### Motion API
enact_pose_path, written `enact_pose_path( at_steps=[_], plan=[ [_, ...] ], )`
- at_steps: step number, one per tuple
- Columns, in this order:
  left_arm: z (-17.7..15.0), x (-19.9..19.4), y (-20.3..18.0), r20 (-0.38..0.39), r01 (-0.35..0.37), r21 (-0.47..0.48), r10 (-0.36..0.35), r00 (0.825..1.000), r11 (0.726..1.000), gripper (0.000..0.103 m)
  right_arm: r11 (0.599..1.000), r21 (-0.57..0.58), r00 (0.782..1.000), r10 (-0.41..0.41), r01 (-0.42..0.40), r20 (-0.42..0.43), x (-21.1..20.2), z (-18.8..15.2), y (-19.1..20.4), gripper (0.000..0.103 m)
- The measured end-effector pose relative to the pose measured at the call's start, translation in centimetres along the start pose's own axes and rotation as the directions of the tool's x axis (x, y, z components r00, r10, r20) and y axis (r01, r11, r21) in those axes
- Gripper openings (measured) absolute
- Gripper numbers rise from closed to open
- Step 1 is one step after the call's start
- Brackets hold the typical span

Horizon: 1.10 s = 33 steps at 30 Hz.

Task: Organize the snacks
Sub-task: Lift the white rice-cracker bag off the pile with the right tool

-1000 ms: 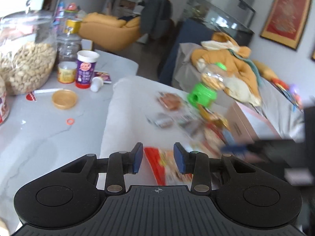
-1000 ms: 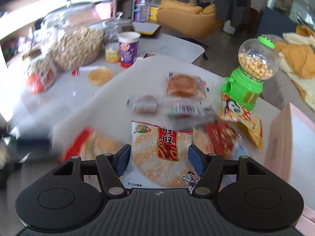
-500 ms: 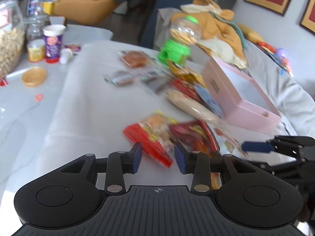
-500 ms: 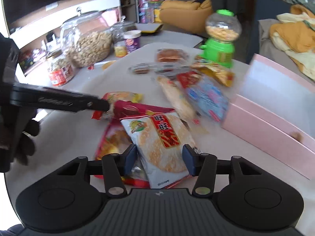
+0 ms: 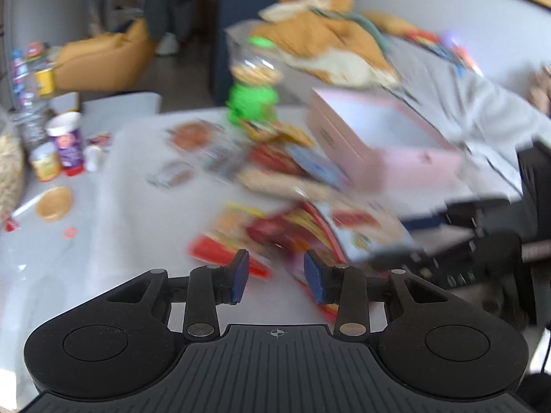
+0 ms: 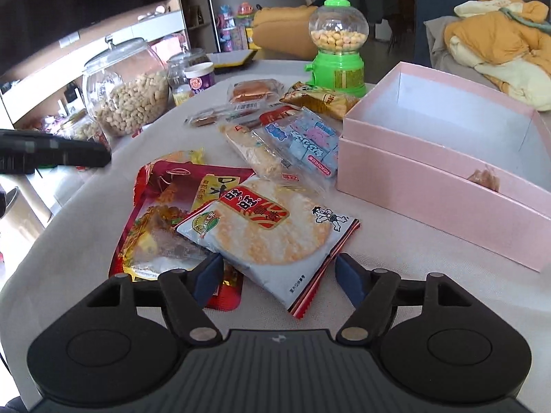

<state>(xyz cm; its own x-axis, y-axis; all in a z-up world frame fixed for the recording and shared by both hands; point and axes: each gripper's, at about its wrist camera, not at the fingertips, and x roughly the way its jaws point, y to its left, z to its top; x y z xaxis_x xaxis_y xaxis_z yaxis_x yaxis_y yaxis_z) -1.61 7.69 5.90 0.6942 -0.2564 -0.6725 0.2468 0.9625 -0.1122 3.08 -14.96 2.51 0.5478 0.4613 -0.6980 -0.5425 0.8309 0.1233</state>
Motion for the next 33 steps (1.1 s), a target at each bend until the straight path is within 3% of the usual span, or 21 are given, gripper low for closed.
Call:
enact_pose_path(
  at_steps=[3,7,9,12,16,20,22,24,28,31,33],
  plan=[
    [-0.4,1.7,-2.0,-0.002,-0.018,-0.004,0.018,1.000,1.000,0.041,1.000,-0.009,1.000,-0.029,0.029,0.004,-0.6,-0.6,-0.2,0.072],
    [-0.6,3.5,-4.1,0.050,-0.151,0.097,0.147,0.988,0.984,0.048,0.993,-0.027,0.993,-0.118,0.119,0.013,-1.8,-1.8,-0.9,0.072],
    [-0.7,3.8,-4.0,0.062,-0.173,0.122,0.166,0.984,0.977,0.050,0.991,-0.004,0.991,-0.131,0.131,0.012,-2.7,-2.1,-1.6,0.072],
    [-0.8,3.4,-2.6,0.064,-0.175,0.093,0.169,0.984,0.980,0.051,0.992,0.018,0.991,-0.127,0.126,0.046,-4.1,-2.1,-1.8,0.072],
    [-0.7,2.3,-0.3,0.072,-0.262,0.029,0.259,0.963,0.965,0.049,0.994,-0.005,0.990,-0.112,0.112,0.090,-3.8,0.1,-0.2,0.072],
    [-0.6,1.0,1.8,0.055,-0.208,-0.091,0.213,0.975,0.974,0.046,0.996,0.032,0.991,-0.089,0.086,0.098,-0.4,3.1,1.6,0.072],
    [-0.6,0.5,1.6,0.056,-0.202,-0.087,0.208,0.977,0.975,0.046,0.996,0.031,0.995,-0.083,0.081,0.059,1.9,3.9,2.3,0.072],
    [-0.5,0.3,1.5,0.062,-0.200,-0.080,0.205,0.977,0.976,0.046,0.992,0.003,0.991,-0.128,0.128,0.041,2.9,3.7,2.8,0.073],
    [-0.2,1.0,1.0,0.062,-0.135,-0.102,0.142,0.988,0.986,0.046,0.988,-0.052,0.989,-0.143,0.144,0.024,1.2,2.0,1.9,0.073],
    [0.1,2.0,-0.5,0.051,-0.058,-0.103,0.063,0.997,0.993,0.046,0.975,-0.056,0.976,-0.214,0.215,0.035,-0.9,-0.2,-0.5,0.074],
    [0.4,3.0,-1.7,0.037,-0.018,-0.097,0.021,0.999,0.995,0.052,0.966,-0.031,0.966,-0.255,0.256,0.048,-2.3,-1.5,-2.4,0.076]
  ],
)
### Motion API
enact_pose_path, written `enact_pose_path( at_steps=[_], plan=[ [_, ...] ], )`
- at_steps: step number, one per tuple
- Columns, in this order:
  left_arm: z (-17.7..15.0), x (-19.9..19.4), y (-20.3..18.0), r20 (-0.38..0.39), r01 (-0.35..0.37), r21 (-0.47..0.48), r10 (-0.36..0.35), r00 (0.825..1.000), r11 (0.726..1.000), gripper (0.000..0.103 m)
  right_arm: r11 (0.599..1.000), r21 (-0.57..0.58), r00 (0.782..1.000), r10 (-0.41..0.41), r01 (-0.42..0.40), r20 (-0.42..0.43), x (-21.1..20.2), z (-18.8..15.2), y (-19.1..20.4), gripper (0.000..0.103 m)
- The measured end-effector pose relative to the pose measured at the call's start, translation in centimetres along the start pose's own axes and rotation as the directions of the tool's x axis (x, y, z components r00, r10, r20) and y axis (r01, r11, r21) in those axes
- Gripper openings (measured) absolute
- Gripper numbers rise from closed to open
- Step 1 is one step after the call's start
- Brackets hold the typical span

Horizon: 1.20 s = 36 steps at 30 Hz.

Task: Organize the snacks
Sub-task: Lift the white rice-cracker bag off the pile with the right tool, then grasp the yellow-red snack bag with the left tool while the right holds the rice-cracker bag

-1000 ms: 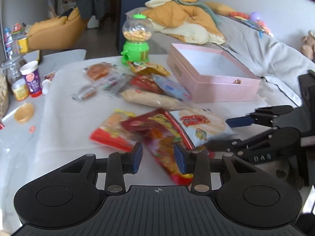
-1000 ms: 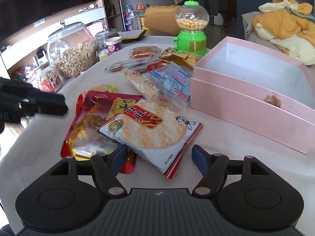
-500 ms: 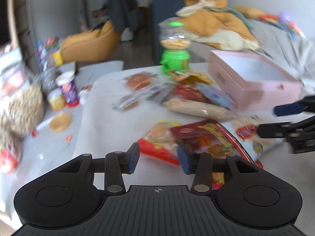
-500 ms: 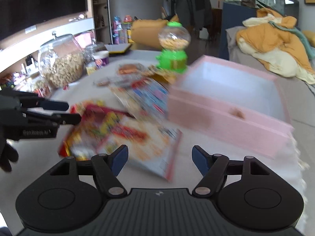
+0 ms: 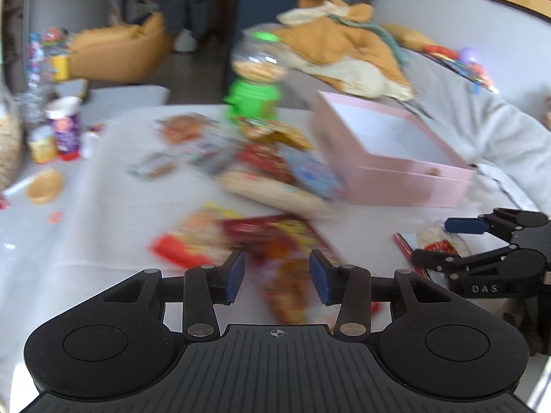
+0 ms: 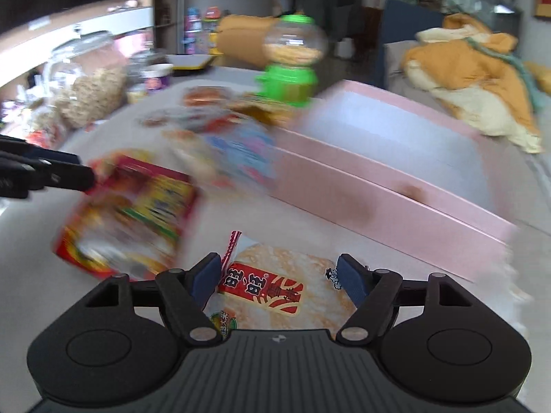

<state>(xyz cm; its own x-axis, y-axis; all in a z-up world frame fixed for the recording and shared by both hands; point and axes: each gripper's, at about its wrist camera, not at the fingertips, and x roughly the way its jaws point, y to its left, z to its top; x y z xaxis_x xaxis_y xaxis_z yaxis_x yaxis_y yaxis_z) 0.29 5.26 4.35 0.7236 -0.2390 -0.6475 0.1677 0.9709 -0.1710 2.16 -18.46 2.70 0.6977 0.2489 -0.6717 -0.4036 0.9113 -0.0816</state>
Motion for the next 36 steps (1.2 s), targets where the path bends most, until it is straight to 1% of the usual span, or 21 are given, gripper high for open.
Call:
enact_pose_path(
  at_steps=[3,5,6,8,9,11,12,13,14,16,17,19,22,23,26,29,31,32,33,35,36],
  plan=[
    [0.5,1.6,-1.6,-0.016,0.017,0.022,-0.016,1.000,1.000,0.054,0.996,0.083,1.000,-0.016,0.014,0.020,-0.8,-1.6,-2.5,0.081],
    [0.9,2.9,-2.4,-0.035,0.022,0.029,-0.021,0.999,0.999,0.054,0.995,0.102,0.999,-0.012,0.008,0.036,-1.1,-2.3,-2.9,0.083],
    [0.9,3.7,-2.7,-0.043,0.008,0.048,-0.006,0.999,0.999,0.056,0.995,0.099,0.999,-0.010,0.007,0.034,-1.0,-2.4,-2.8,0.085],
    [1.0,4.4,-3.3,-0.034,-0.047,0.112,0.051,0.998,0.993,0.058,0.997,0.073,1.000,-0.011,0.010,0.013,-0.5,-2.5,-2.4,0.092],
    [1.1,4.3,-3.5,-0.017,-0.082,0.140,0.085,0.996,0.987,0.058,0.998,0.063,1.000,-0.018,0.018,0.009,-0.4,-2.4,-2.2,0.093],
    [1.2,3.4,-3.6,0.029,-0.176,0.188,0.174,0.984,0.966,0.056,0.997,0.071,1.000,-0.012,0.012,0.001,-0.2,-2.4,-2.4,0.094],
    [1.4,2.9,-3.4,0.047,-0.211,0.190,0.206,0.977,0.959,0.054,0.997,0.078,1.000,-0.004,0.004,-0.001,-0.3,-2.5,-2.6,0.095],
    [1.7,2.3,-3.0,0.056,-0.222,0.172,0.215,0.975,0.960,0.054,0.997,0.082,1.000,0.001,-0.001,-0.003,-0.2,-2.6,-2.7,0.095],
    [2.0,1.7,-2.5,0.054,-0.204,0.139,0.198,0.979,0.969,0.054,0.997,0.082,1.000,0.001,-0.001,-0.004,-0.2,-2.6,-2.7,0.095],
    [2.5,1.0,-2.2,0.030,-0.128,0.072,0.126,0.992,0.989,0.053,0.997,0.080,1.000,-0.003,0.003,-0.008,-0.2,-2.5,-2.6,0.095],
    [2.6,0.9,-2.7,0.021,-0.099,0.067,0.098,0.995,0.993,0.054,0.997,0.079,1.000,-0.002,0.002,-0.009,-0.2,-2.4,-2.6,0.095],
    [2.4,1.2,-4.9,0.019,-0.068,0.125,0.066,0.998,0.990,0.054,0.997,0.074,1.000,0.000,0.001,-0.014,-0.1,-2.4,-2.6,0.095],
    [1.7,2.7,-8.5,0.011,-0.046,0.256,0.045,0.999,0.966,0.056,0.998,0.070,1.000,0.008,-0.007,-0.011,-0.2,-2.4,-2.8,0.095],
    [1.3,3.3,-9.5,0.014,-0.059,0.302,0.057,0.998,0.952,0.056,0.998,0.068,1.000,0.013,-0.012,-0.010,-0.3,-2.5,-2.8,0.095],
    [-0.3,4.3,-11.2,0.015,-0.098,0.436,0.102,0.995,0.895,0.056,0.999,0.047,1.000,0.012,-0.011,-0.007,-1.4,-2.9,-2.7,0.093],
    [-2.0,4.1,-11.0,0.012,-0.118,0.520,0.130,0.991,0.846,0.056,1.000,-0.001,0.999,0.013,-0.012,0.034,-3.7,-3.6,-2.7,0.091],
    [-2.7,3.4,-9.6,0.036,-0.167,0.526,0.174,0.984,0.834,0.056,1.000,-0.008,0.998,0.005,-0.005,0.058,-4.7,-3.7,-3.0,0.091],
    [-2.8,3.0,-8.7,0.051,-0.196,0.512,0.198,0.979,0.836,0.057,1.000,0.001,0.998,-0.002,0.002,0.061,-5.0,-3.6,-3.4,0.091],
    [-2.6,2.5,-7.5,0.055,-0.219,0.483,0.221,0.974,0.848,0.057,1.000,0.014,0.998,-0.006,0.005,0.062,-5.0,-3.5,-3.6,0.091],
    [-1.8,1.9,-5.1,0.049,-0.249,0.387,0.250,0.967,0.888,0.057,0.999,0.044,0.999,-0.013,0.011,0.047,-4.5,-3.5,-4.3,0.091],
    [-1.3,1.4,-3.7,0.034,-0.236,0.311,0.237,0.971,0.921,0.057,0.998,0.066,0.999,-0.010,0.008,0.031,-4.1,-3.5,-4.5,0.091]
  ],
)
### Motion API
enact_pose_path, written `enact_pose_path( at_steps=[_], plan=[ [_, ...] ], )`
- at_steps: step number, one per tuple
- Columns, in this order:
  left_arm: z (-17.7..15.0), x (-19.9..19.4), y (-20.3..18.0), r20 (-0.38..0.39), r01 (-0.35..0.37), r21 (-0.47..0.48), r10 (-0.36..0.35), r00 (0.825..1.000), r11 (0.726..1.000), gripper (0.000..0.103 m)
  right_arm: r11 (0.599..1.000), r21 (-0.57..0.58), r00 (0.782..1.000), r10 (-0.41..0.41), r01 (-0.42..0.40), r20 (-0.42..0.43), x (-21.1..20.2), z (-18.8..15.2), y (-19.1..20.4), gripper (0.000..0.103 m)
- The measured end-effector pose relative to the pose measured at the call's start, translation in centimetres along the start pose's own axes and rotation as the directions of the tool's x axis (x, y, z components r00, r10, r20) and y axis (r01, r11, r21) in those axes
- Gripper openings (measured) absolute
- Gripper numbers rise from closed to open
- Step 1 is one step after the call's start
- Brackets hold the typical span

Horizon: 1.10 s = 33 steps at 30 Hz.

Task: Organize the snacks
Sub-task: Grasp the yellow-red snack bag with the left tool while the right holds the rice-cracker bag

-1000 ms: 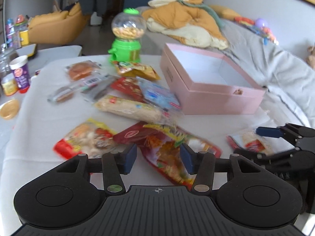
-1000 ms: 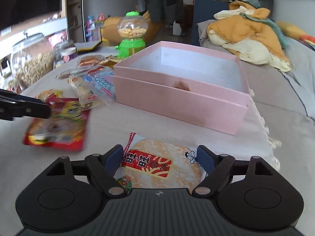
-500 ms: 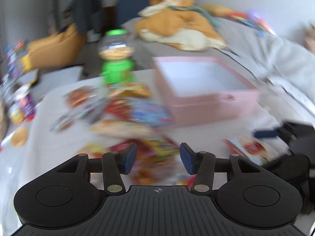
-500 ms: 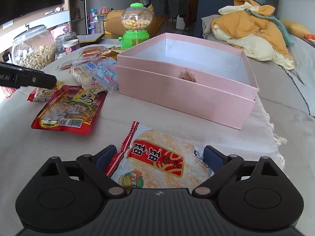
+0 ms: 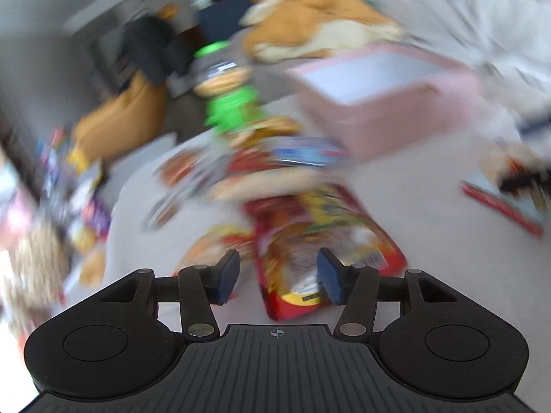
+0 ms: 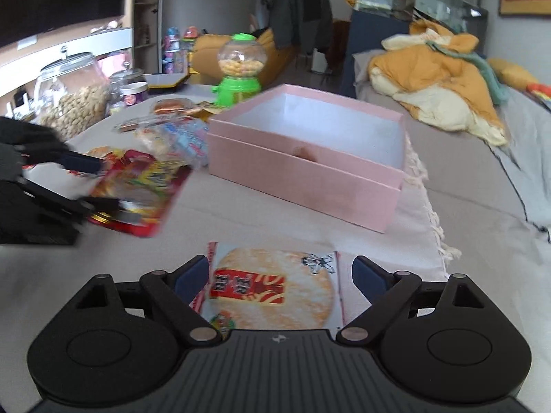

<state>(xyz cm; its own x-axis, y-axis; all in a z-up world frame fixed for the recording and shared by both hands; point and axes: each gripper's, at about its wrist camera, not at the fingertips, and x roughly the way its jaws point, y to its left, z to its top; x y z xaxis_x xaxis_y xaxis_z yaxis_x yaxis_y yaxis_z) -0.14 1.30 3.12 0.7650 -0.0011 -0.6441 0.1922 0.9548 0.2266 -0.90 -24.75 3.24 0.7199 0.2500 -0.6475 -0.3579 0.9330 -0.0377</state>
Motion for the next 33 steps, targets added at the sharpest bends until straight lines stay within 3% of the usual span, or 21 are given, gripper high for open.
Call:
enact_pose_path(
  at_steps=[1,3,4,5,9,11,13,16,18,20,22,25,29,33],
  plan=[
    [0.2,0.0,1.6,-0.012,0.045,-0.104,-0.046,0.999,0.994,0.055,0.999,0.034,1.000,0.019,-0.018,-0.021,0.5,-0.1,-0.4,0.091],
    [0.4,0.7,4.6,-0.014,0.139,-0.325,-0.152,0.988,0.935,0.055,0.991,0.115,0.995,0.078,-0.071,-0.058,1.4,-0.3,-0.9,0.091],
    [0.5,1.1,5.4,-0.001,0.160,-0.386,-0.174,0.985,0.908,0.055,0.986,0.143,0.994,0.096,-0.087,-0.059,1.6,-0.4,-1.0,0.092],
    [0.8,1.5,5.8,0.007,0.159,-0.401,-0.170,0.985,0.902,0.053,0.984,0.155,0.994,0.092,-0.083,-0.051,1.5,-0.5,-0.9,0.092],
    [2.2,1.6,6.3,0.033,0.154,-0.353,-0.153,0.988,0.923,0.054,0.986,0.141,0.994,0.095,-0.088,-0.045,1.5,-0.7,-0.2,0.092],
    [2.8,0.9,7.3,0.070,0.099,-0.302,-0.081,0.994,0.948,0.055,0.986,0.136,0.995,0.098,-0.093,-0.031,1.4,-0.9,-0.1,0.092],
    [2.8,1.2,9.2,0.070,0.057,-0.294,-0.038,0.997,0.954,0.052,0.984,0.147,0.994,0.107,-0.102,-0.025,1.4,-1.0,-0.3,0.093],
    [1.8,2.9,11.1,0.023,0.182,-0.317,-0.184,0.983,0.931,0.052,0.985,0.144,0.994,0.102,-0.097,-0.027,1.6,-0.8,-0.2,0.094],
    [1.0,3.4,10.2,-0.013,0.234,-0.260,-0.246,0.969,0.937,0.053,0.987,0.133,0.995,0.094,-0.090,-0.029,1.6,-0.9,0.1,0.094],
    [0.5,2.8,8.2,-0.015,0.222,-0.134,-0.226,0.974,0.966,0.053,0.987,0.132,0.995,0.095,-0.090,-0.029,1.6,-0.9,0.1,0.094],
    [0.4,2.5,6.9,-0.017,0.212,-0.065,-0.213,0.977,0.975,0.054,0.988,0.130,0.995,0.093,-0.088,-0.030,1.5,-0.9,0.1,0.094],
    [0.7,3.2,7.0,-0.046,0.211,-0.123,-0.218,0.975,0.970,0.061,0.990,0.115,0.996,0.086,-0.082,-0.033,1.6,-0.9,0.5,0.095],
    [0.8,4.3,7.8,-0.079,0.276,-0.212,-0.298,0.951,0.938,0.067,0.992,0.058,0.992,0.118,-0.116,-0.032,1.3,-1.0,1.2,0.095],
    [-0.3,3.2,6.5,-0.058,0.268,-0.119,-0.276,0.959,0.956,0.069,0.988,-0.007,0.987,0.151,-0.151,-0.053,1.0,-1.1,2.1,0.095]
  ],
)
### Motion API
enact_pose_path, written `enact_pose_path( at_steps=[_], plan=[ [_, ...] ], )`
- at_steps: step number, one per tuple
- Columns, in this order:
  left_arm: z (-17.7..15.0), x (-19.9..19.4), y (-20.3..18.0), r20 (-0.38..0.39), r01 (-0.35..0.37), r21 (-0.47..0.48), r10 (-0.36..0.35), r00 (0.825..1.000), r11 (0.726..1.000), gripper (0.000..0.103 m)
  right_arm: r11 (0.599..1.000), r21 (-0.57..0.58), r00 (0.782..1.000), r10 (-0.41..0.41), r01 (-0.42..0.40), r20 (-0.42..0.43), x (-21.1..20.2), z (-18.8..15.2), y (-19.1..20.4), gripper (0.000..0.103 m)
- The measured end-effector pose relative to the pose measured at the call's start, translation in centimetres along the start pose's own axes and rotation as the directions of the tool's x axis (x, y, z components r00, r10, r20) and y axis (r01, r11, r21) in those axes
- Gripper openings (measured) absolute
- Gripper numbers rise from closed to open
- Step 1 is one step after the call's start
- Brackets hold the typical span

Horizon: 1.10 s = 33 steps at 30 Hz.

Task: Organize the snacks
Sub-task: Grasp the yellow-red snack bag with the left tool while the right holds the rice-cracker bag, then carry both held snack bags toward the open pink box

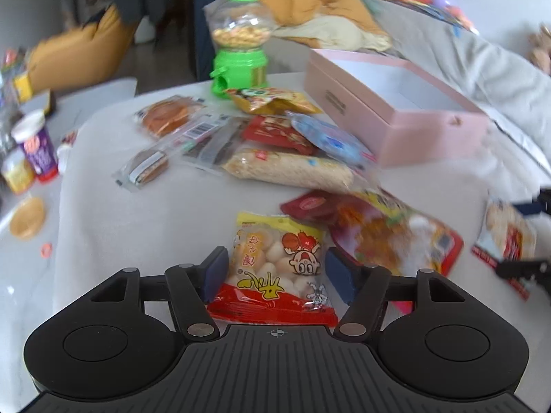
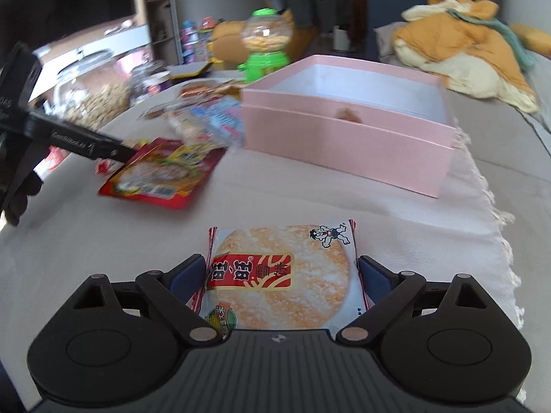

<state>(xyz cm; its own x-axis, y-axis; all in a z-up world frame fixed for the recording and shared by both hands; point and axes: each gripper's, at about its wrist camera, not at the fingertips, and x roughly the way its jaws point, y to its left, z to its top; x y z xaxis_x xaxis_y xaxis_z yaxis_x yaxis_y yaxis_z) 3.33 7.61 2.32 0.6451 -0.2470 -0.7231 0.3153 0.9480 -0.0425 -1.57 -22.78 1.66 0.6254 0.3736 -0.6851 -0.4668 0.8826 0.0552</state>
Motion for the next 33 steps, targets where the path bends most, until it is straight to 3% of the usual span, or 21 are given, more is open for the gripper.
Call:
enact_pose_path(
  at_steps=[6,11,12,13,14,16,20,25,30,33],
  plan=[
    [-1.6,-2.1,-2.3,-0.017,-0.014,-0.001,0.014,1.000,1.000,0.062,0.998,-0.061,1.000,-0.015,0.013,-0.021,-0.9,-0.5,0.3,0.093],
    [-2.8,-5.0,-4.5,0.020,0.008,0.006,-0.008,1.000,1.000,0.050,0.994,-0.059,0.995,-0.096,0.097,0.025,-2.9,-0.7,0.0,0.079],
    [-2.9,-5.5,-4.9,0.032,0.005,0.016,-0.005,0.999,1.000,0.045,0.993,-0.059,0.994,-0.100,0.102,0.033,-3.3,-0.6,-0.1,0.079],
    [-2.9,-6.0,-5.2,0.042,0.003,0.022,-0.004,0.999,1.000,0.032,0.993,-0.056,0.994,-0.104,0.106,0.043,-3.8,-0.5,-0.3,0.079],
    [-2.8,-6.4,-5.3,0.050,0.000,0.019,-0.001,0.999,1.000,0.025,0.992,-0.055,0.993,-0.109,0.112,0.053,-4.1,-0.3,-0.4,0.079],
    [-2.4,-7.5,-5.3,0.074,0.005,-0.001,-0.005,0.997,1.000,0.021,0.991,-0.057,0.990,-0.121,0.125,0.075,-4.7,0.2,-0.5,0.079],
    [-1.5,-9.2,-5.0,0.114,0.004,-0.011,-0.002,0.993,1.000,0.020,0.991,-0.014,0.980,-0.131,0.134,0.148,-6.3,1.3,-1.4,0.079],
    [-2.6,-8.1,-5.1,0.062,-0.009,-0.015,0.010,0.998,1.000,0.021,0.996,-0.007,0.984,-0.082,0.084,0.161,-6.6,1.6,-2.1,0.080],
    [-4.2,-6.1,-8.9,0.015,-0.096,0.164,0.095,0.995,0.982,0.025,0.998,0.062,0.996,0.014,-0.020,0.086,-4.5,0.5,-2.0,0.080],
    [-4.7,-5.1,-11.3,0.004,-0.120,0.283,0.124,0.992,0.951,0.038,0.995,0.099,0.997,0.004,-0.011,0.074,-4.0,0.0,-1.9,0.080]
  ],
)
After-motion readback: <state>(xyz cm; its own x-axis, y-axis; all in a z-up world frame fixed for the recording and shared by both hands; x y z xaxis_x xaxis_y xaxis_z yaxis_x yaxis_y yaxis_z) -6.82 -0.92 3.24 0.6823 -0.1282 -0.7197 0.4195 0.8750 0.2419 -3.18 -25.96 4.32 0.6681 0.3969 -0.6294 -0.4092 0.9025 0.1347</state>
